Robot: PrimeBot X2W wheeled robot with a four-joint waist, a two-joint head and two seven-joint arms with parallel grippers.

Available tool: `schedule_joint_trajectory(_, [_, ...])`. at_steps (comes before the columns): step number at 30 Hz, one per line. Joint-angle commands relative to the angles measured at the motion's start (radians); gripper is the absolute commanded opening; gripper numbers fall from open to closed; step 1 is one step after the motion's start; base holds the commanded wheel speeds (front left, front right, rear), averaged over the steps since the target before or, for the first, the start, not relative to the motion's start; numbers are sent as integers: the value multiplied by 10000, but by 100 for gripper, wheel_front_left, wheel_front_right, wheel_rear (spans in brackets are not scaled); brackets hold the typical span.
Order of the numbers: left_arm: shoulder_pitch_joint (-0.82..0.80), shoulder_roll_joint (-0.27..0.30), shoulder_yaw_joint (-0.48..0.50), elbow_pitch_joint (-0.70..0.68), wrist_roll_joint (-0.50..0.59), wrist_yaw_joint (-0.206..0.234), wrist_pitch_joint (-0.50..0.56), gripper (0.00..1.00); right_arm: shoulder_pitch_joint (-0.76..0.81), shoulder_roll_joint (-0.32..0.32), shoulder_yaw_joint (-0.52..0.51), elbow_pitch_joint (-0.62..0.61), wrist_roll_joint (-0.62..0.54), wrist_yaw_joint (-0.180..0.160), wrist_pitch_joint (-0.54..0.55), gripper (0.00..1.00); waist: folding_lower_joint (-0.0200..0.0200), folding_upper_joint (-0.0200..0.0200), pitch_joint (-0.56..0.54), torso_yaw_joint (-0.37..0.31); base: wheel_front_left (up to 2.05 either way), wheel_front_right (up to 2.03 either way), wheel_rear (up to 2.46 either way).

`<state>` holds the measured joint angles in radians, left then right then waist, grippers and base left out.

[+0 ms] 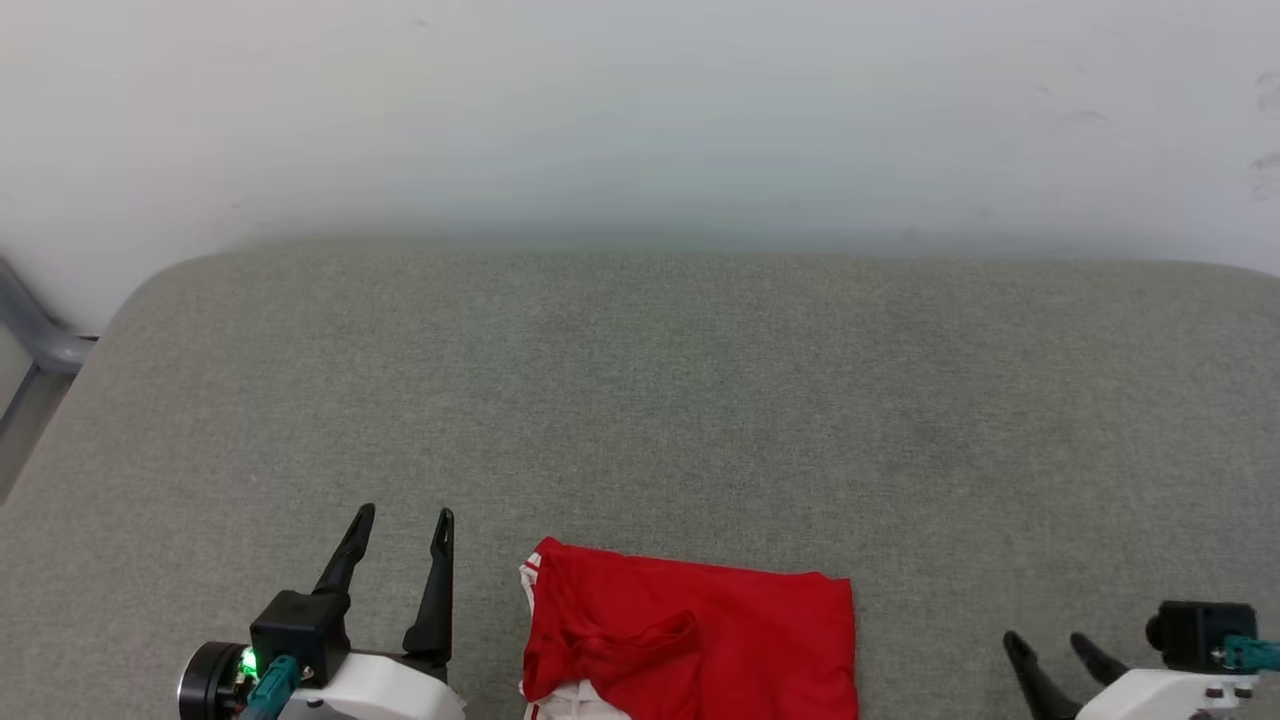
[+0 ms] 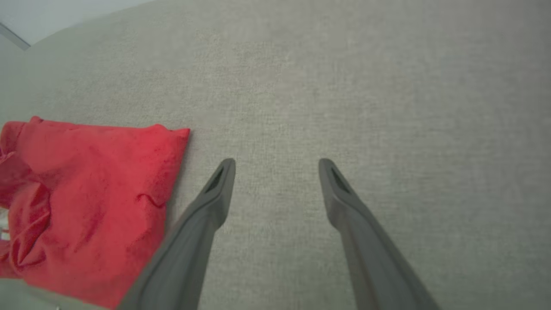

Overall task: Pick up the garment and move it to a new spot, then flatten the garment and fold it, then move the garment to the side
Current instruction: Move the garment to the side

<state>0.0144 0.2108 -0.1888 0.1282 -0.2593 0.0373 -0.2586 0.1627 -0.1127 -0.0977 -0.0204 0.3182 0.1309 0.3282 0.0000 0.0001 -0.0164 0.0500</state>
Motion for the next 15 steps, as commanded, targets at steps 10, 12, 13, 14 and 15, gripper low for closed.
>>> schedule_joint_trajectory(10, [-702, -325, -6, -444, 194, -82, -80, 100, -813, -756, 1737, 795, 2231, -3, 2630, 100, 0, -1, 1058, 806, 0, 0, 0])
schedule_joint_trajectory(12, [-761, -403, 39, -483, 248, -120, -73, 100, -953, -799, 2122, 830, 2608, -4, 2764, 100, 0, -1, 1212, 938, 0, 0, 0])
schedule_joint_trajectory(13, [-796, -437, 59, -485, 273, -156, -72, 100, -1032, -834, 2339, 847, 2749, -3, 2818, 100, 0, -1, 1291, 996, 0, 0, 0])
schedule_joint_trajectory(14, [-854, -484, 85, -509, 282, -180, -73, 100, -1127, -822, 2508, 855, 2986, -3, 2849, 100, 0, -1, 1382, 1050, 0, 0, 0])
schedule_joint_trajectory(15, [-904, -522, 108, -533, 300, -187, -73, 100, -1197, -816, 2613, 920, 3117, -4, 2916, 100, 0, -1, 1477, 1104, 0, 0, 0])
